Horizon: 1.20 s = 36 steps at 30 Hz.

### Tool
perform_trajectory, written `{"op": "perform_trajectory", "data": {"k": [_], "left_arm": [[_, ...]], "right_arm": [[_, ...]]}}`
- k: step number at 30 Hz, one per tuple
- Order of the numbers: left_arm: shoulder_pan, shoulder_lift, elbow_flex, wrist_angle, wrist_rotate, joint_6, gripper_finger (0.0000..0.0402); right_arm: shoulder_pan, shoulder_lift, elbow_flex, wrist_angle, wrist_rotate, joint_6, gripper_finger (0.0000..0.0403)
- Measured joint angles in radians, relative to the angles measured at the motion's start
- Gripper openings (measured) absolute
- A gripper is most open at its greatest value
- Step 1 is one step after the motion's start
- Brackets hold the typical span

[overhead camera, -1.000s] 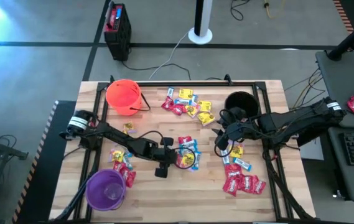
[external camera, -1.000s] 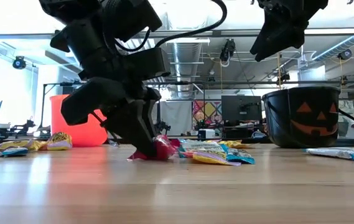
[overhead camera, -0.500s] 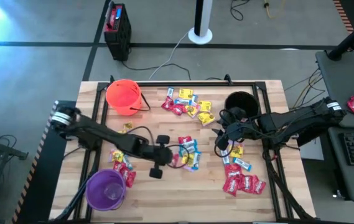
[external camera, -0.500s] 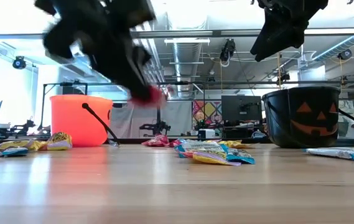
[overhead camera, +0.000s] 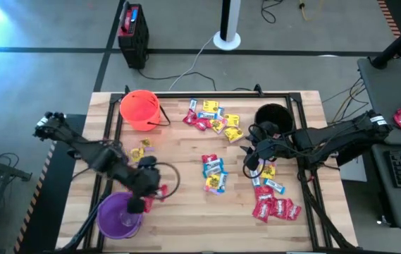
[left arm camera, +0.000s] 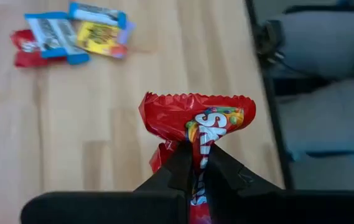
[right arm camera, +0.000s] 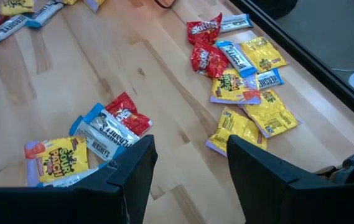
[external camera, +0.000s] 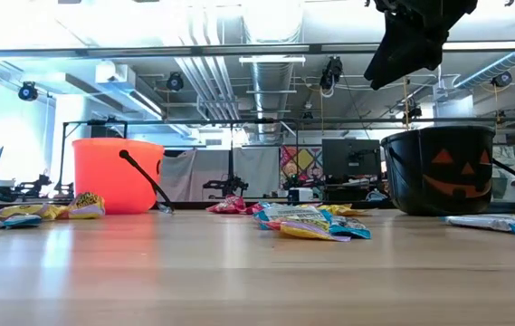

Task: Sort candy by brand, put in halloween buckets
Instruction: Put the red candy into the purple bucket

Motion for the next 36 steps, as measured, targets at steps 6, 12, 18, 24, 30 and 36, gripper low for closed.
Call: {"op": "perform_trajectory", "data": {"k": [6, 12, 18, 24, 30, 36], "left_arm": [[-0.104, 0.021, 0.091, -0.173, 0.008, -0.16, 0.0008], [-0.219, 0.031, 0.035, -0.243, 0.108, -0.33, 0.0007], [-0.301, 0.032, -0.033, -0.206, 0.139, -0.505, 0.0007], [-0.311, 0.035, -0.059, -0.258, 0.145, -0.653, 0.0029], [-0.311, 0.035, -0.088, -0.273, 0.171, -0.674, 0.0068], [-0.311, 0.035, -0.088, -0.273, 0.172, -0.695, 0.0093]], "right_arm": [[0.0, 0.0, 0.0, 0.002, 0.0, 0.0, 0.0192], [0.0, 0.0, 0.0, 0.002, 0.0, 0.0, 0.0192], [0.0, 0.0, 0.0, 0.002, 0.0, -0.009, 0.0192], [0.0, 0.0, 0.0, 0.002, 0.0, -0.008, 0.0192], [0.0, 0.0, 0.0, 0.002, 0.0, -0.008, 0.0192], [0.0, 0.0, 0.0, 0.002, 0.0, -0.008, 0.0192]]}}
